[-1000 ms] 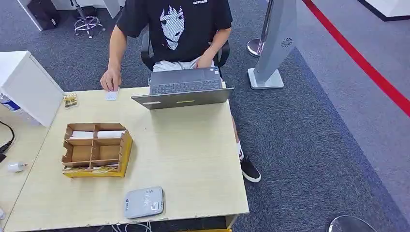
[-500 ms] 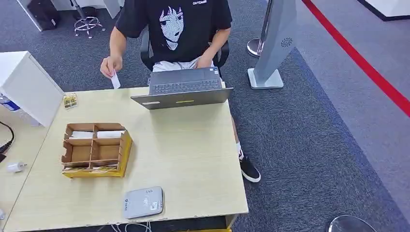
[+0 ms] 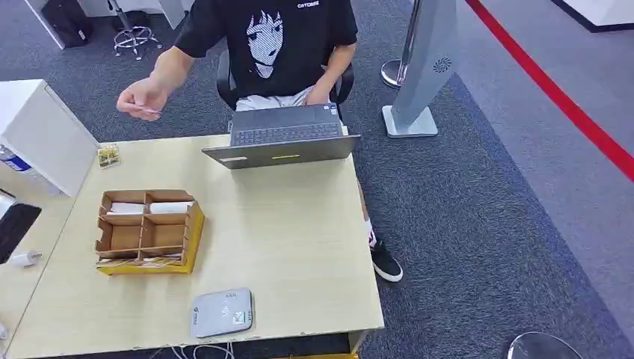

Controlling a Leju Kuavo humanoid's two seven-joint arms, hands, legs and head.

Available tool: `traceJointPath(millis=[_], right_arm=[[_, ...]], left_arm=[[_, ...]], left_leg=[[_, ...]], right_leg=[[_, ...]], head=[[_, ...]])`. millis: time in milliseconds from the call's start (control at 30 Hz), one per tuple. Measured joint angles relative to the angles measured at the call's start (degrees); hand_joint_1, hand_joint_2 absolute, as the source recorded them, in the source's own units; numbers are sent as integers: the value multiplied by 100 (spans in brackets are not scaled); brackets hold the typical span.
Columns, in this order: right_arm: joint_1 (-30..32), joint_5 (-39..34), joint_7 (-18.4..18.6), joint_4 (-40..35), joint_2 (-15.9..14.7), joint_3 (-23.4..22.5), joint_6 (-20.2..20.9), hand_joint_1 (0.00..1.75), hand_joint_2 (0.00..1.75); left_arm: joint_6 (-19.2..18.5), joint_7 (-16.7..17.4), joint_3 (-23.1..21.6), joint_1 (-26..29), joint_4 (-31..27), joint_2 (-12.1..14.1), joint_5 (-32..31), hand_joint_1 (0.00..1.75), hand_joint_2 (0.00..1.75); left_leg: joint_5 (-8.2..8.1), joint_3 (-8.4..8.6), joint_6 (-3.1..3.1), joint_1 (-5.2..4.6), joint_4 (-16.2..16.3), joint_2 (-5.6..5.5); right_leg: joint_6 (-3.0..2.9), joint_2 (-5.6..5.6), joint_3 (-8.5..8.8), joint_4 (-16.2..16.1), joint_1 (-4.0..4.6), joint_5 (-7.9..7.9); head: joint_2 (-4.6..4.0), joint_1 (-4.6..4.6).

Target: Pass the card to the sensor for recognition and then transmit it.

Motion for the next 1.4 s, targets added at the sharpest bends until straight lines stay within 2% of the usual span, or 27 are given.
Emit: traceJointPath(millis=[33, 133, 200, 333, 433, 467, 700, 1100, 1300, 1400], right_arm=[[-4, 43, -7, 2, -15, 32, 15, 0, 175], [-10, 127, -7, 2, -52, 118, 15, 0, 175], [-11, 175, -15, 2, -72, 146, 24, 0, 175], [-10, 234, -9, 2, -87, 208, 30, 0, 175], [-7, 277, 18, 2, -92, 234, 6, 0, 175], [-6, 293, 33, 2, -94, 238, -5, 0, 175], [2, 376, 107, 2, -118, 245, -26, 0, 175], [13, 398, 129, 2, -133, 245, -26, 0, 175], [15, 474, 101, 2, -133, 256, -46, 0, 175], [18, 435, 60, 2, -133, 256, -81, 0, 175]], left_arm=[[-44, 17, -195, -237, 331, 104, -258, 0, 175], [-208, -59, -868, -943, 1359, 385, -583, 0, 175], [-234, -81, -1288, -1296, 1984, 469, -676, 0, 175], [-186, -29, -1910, -1646, 2696, 476, -705, 0, 175], [-181, 9, -2192, -1748, 2952, 480, -696, 0, 175], [-181, 28, -2283, -1770, 2999, 480, -685, 175, 175], [-175, 57, -2616, -1809, 3081, 513, -589, 175, 175], [-144, 59, -2710, -1826, 3081, 539, -541, 175, 175], [63, 39, -2710, -1759, 3024, 605, -390, 175, 175], [280, -119, -2692, -1490, 2681, 607, -136, 175, 175]], left_leg=[[8, -2, -2, 0, 0, 1], [18, -8, 0, -1, 0, 6], [18, -8, 0, -3, 1, 13], [17, -12, 1, -5, 2, 24], [14, -14, 3, -6, 3, 34], [14, -16, 3, -5, 3, 34], [14, -24, 3, -4, 2, 38], [15, -26, 3, -4, 2, 40], [15, -29, 3, -4, 1, 39], [13, -31, 3, -4, 0, 41]], right_leg=[[1, 3, -2, 0, 0, 6], [2, 10, -5, 0, 0, 17], [6, 19, -7, 0, 0, 22], [7, 30, -9, 0, -2, 23], [7, 39, -16, -1, -4, 22], [7, 40, -18, -1, -4, 22], [7, 44, -28, 0, -3, 22], [7, 45, -29, 1, -3, 22], [7, 44, -29, 1, -3, 22], [7, 46, -28, 1, -3, 22]], head=[[0, -2], [0, -4], [0, -4], [0, -2], [0, -4], [0, -2], [0, -4], [0, -4], [0, -4], [0, -2]])
